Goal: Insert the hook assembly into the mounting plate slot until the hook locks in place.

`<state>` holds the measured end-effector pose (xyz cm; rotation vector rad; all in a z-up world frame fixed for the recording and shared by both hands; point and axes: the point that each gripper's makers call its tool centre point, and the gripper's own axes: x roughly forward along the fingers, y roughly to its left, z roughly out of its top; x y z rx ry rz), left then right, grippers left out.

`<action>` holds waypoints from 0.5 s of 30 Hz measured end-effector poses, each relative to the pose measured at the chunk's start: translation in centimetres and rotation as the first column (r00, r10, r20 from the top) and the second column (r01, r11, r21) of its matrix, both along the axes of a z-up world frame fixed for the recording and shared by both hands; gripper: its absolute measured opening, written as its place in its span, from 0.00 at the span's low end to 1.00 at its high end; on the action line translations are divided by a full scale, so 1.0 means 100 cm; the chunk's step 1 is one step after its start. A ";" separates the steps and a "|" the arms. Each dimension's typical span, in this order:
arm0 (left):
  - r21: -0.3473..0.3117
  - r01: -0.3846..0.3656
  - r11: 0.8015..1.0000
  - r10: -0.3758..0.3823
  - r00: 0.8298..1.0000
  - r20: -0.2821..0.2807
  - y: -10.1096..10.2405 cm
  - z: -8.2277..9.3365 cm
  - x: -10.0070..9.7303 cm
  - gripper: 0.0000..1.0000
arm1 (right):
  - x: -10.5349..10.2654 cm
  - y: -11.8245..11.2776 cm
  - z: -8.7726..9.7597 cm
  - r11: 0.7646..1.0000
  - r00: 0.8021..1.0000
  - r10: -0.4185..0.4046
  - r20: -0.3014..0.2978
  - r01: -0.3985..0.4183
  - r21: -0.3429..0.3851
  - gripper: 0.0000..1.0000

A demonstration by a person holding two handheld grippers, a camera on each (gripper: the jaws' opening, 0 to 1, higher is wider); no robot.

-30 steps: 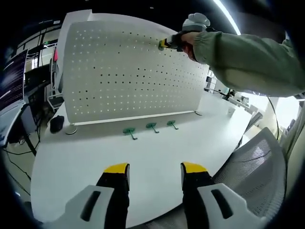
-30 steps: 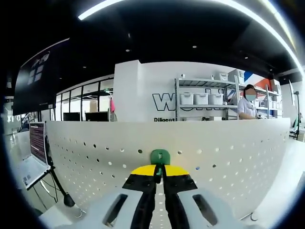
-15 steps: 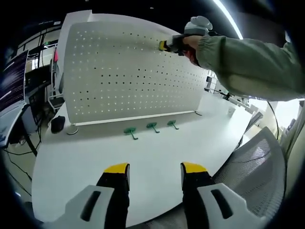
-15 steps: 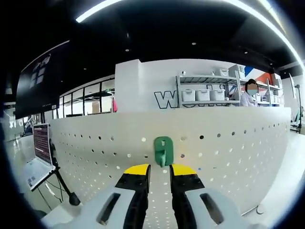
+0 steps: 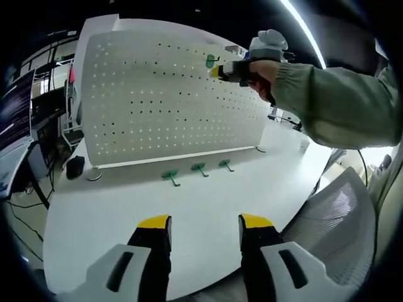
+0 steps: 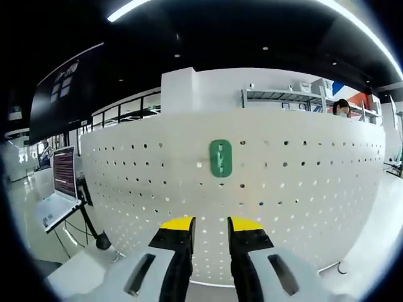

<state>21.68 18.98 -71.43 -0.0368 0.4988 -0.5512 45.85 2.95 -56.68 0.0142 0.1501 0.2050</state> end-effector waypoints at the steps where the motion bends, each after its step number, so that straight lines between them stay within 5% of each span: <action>1: 0.004 0.000 1.000 0.000 1.000 0.005 0.000 0.001 0.001 0.44 | -0.004 -0.001 -0.003 1.000 1.000 0.003 -0.005 -0.003 -0.003 0.20; 15: 0.012 -0.001 1.000 0.000 1.000 0.020 -0.004 0.009 -0.002 0.44 | -0.049 -0.020 -0.054 0.999 0.993 0.037 -0.114 -0.041 -0.030 0.25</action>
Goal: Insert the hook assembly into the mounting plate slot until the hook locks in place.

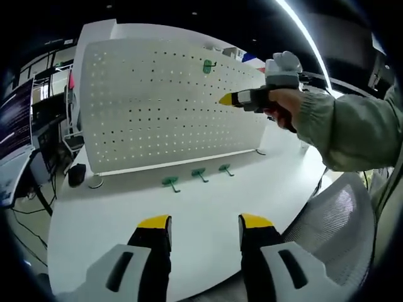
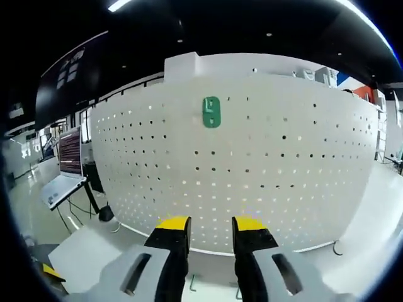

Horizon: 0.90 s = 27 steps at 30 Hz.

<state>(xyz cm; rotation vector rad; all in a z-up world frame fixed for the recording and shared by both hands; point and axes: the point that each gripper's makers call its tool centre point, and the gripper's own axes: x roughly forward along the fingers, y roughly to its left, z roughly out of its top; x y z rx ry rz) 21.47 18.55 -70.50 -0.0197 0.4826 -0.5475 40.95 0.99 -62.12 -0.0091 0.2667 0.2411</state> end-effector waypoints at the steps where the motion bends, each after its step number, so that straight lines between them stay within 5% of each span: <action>1: 0.000 0.000 1.000 0.000 1.000 -0.001 0.000 0.000 -0.001 0.44 | -0.002 -0.001 -0.001 1.000 1.000 0.002 -0.003 -0.002 -0.001 0.25; 27: 0.025 0.031 0.999 -0.031 0.999 0.009 -0.026 0.003 -0.010 0.44 | -0.081 -0.041 -0.062 0.997 0.980 0.074 -0.185 -0.076 -0.002 0.46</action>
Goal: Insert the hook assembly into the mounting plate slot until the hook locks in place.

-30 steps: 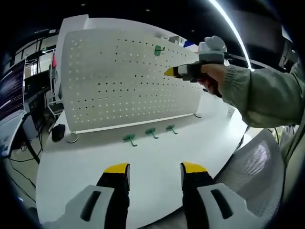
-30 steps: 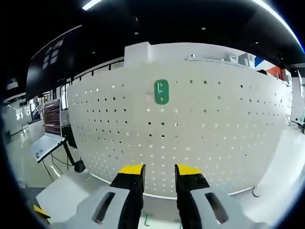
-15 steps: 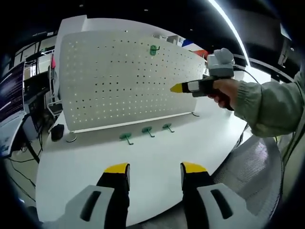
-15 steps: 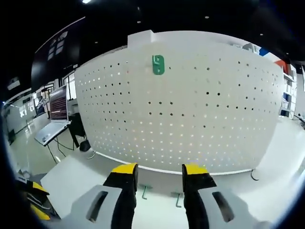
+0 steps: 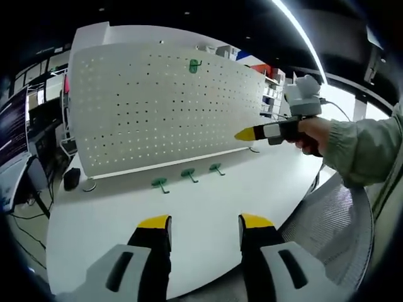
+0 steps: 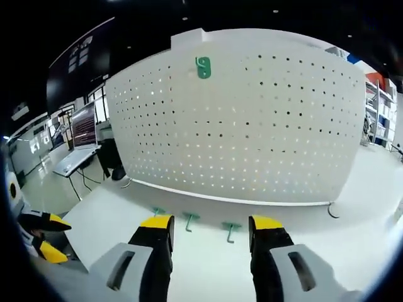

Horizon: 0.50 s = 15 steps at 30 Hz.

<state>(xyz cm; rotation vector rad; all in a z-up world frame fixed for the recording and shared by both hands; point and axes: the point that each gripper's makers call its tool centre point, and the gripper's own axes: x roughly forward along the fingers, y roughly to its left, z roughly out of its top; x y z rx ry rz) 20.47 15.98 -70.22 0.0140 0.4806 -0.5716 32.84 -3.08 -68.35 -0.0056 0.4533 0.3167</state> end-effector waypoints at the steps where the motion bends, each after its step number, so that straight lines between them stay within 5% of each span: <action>1: 0.002 0.001 1.000 -0.001 1.000 0.001 -0.001 0.000 0.001 0.44 | -0.003 -0.002 -0.003 1.000 1.000 0.001 -0.009 0.000 0.002 0.47; 15: 0.029 -0.013 0.999 0.013 1.000 -0.003 0.003 0.000 0.012 0.45 | -0.028 -0.022 -0.011 0.999 0.998 0.004 -0.056 -0.002 0.038 0.51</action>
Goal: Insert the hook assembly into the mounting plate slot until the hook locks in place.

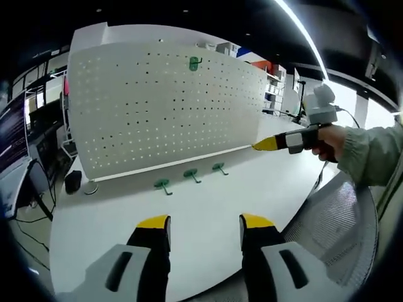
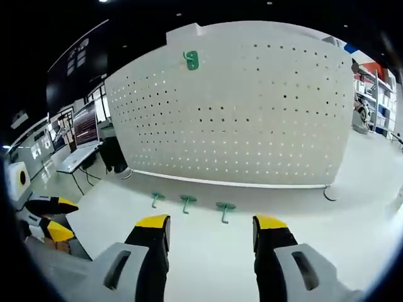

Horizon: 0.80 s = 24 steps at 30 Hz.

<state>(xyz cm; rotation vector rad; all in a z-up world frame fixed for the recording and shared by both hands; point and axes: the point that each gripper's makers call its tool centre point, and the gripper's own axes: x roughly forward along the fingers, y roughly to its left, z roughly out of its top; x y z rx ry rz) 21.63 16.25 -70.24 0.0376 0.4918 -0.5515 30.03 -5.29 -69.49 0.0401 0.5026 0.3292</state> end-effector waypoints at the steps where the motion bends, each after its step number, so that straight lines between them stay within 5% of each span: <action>1: 0.001 -0.001 1.000 0.001 1.000 0.000 0.000 0.000 0.001 0.46 | -0.002 0.000 0.000 1.000 1.000 0.002 -0.002 -0.002 0.006 0.52; 24: 0.049 0.019 0.999 -0.017 0.999 -0.044 0.001 -0.014 0.014 0.50 | -0.046 0.002 -0.026 0.997 0.993 0.063 -0.105 -0.059 0.041 0.55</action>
